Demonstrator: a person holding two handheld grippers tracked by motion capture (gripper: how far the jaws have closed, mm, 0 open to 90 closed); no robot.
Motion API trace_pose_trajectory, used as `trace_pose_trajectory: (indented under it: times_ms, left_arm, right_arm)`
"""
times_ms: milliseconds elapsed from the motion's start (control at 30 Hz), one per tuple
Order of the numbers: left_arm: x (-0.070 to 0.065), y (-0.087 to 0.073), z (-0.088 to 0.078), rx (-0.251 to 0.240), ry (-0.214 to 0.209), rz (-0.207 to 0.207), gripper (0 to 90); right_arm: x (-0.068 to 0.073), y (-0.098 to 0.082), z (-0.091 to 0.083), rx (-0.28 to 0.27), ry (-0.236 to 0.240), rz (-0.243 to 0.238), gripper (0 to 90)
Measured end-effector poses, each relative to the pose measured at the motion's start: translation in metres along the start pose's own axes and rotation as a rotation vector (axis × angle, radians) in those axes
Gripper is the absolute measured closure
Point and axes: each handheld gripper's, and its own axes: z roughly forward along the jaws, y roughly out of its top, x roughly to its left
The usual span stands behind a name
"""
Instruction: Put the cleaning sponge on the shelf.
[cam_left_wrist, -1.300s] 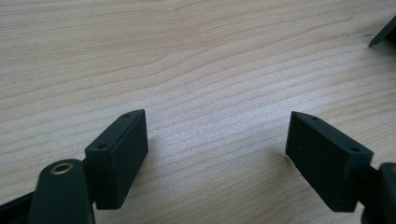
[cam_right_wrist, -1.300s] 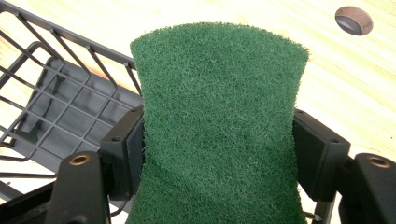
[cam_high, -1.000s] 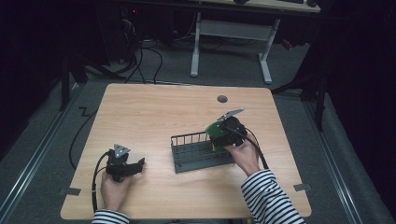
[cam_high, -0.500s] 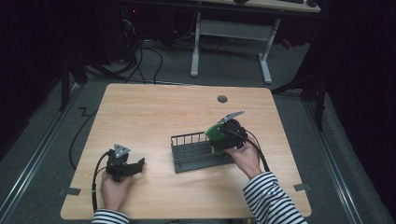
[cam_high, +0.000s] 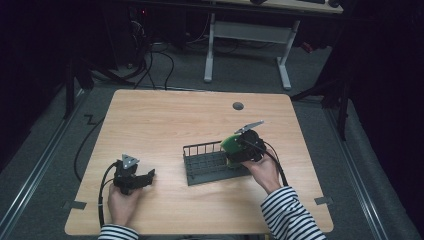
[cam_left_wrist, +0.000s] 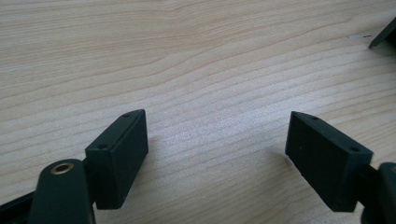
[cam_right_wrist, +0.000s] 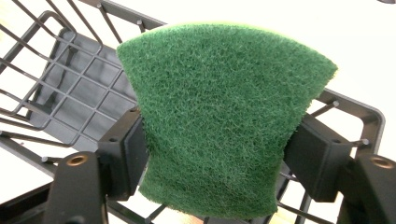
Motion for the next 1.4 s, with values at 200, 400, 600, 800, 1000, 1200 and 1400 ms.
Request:
trace_pose_trajectory:
  times_ms: [200, 400, 600, 800, 1000, 1200, 1400]
  left_arm:
    - [0.0, 0.0, 0.0, -0.001, 0.0, -0.001, 21.5]
    - [0.0, 0.0, 0.0, -0.001, 0.0, -0.001, 21.5]
    - [0.0, 0.0, 0.0, -0.001, 0.0, 0.0, 21.5]
    - [0.0, 0.0, 0.0, 0.001, 0.003, 0.002, 21.6]
    - [0.0, 0.0, 0.0, 0.001, 0.003, 0.002, 21.6]
    - [-0.001, 0.0, 0.0, 0.001, 0.006, 0.004, 21.6]
    - [-0.001, 0.0, 0.0, 0.003, 0.009, 0.008, 21.7]
  right_arm:
    - [-0.001, -0.001, -0.003, -0.014, 0.002, 0.002, 19.9]
    - [-0.004, -0.004, -0.012, -0.045, 0.006, 0.013, 18.0]
    - [-0.011, -0.01, -0.032, -0.118, 0.002, 0.024, 18.6]
    - [-0.025, -0.023, -0.051, -0.164, -0.016, 0.053, 19.7]
    - [-0.041, -0.042, -0.065, -0.198, -0.025, 0.112, 21.2]
    - [-0.056, -0.064, -0.072, -0.226, -0.031, 0.165, 22.7]
    - [-0.067, -0.084, -0.076, -0.243, -0.035, 0.214, 23.1]
